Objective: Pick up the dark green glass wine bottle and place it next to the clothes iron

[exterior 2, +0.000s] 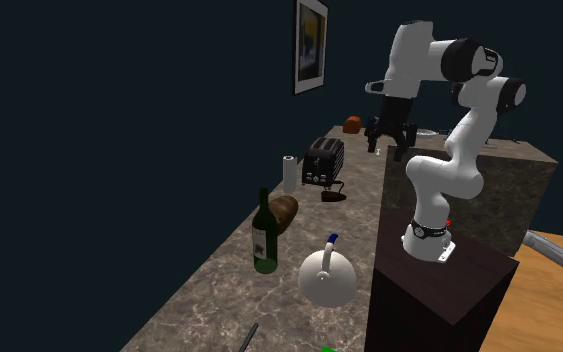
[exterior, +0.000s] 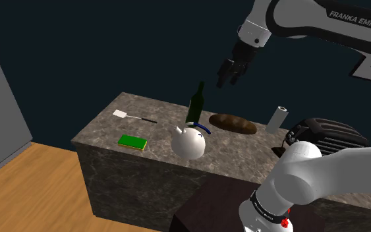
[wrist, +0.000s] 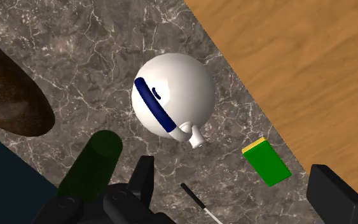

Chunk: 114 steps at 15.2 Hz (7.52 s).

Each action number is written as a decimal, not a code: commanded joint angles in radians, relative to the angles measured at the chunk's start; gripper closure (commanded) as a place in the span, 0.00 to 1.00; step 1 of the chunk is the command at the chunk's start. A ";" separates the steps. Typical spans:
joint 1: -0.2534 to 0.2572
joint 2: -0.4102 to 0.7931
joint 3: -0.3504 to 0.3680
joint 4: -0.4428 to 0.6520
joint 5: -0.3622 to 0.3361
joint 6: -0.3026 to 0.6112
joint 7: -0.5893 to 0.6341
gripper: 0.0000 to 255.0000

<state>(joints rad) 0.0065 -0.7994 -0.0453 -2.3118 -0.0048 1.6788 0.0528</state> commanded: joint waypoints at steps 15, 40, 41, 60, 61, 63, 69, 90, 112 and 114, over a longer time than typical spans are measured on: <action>-0.023 0.488 -0.190 0.251 -0.063 0.151 -0.254 0.00; -0.111 1.101 -0.287 0.699 0.046 0.221 -0.515 0.00; -0.111 1.101 -0.287 0.699 0.046 0.221 -0.515 0.00; -0.112 1.093 -0.289 0.756 0.044 0.157 -0.516 1.00; -0.112 1.092 -0.289 0.768 0.043 0.144 -0.516 1.00; -0.113 1.091 -0.290 0.793 0.043 0.118 -0.516 1.00; -0.118 1.094 -0.292 0.878 0.044 0.036 -0.519 1.00; -0.170 1.209 -0.296 1.327 0.082 -0.301 -0.542 1.00; -0.285 0.631 -0.453 0.613 -0.129 -0.107 -0.853 1.00; -0.303 0.605 -0.474 0.591 -0.144 -0.104 -0.890 1.00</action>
<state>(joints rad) -0.2881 -0.1783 -0.5103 -1.7112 -0.1402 1.5773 -0.8183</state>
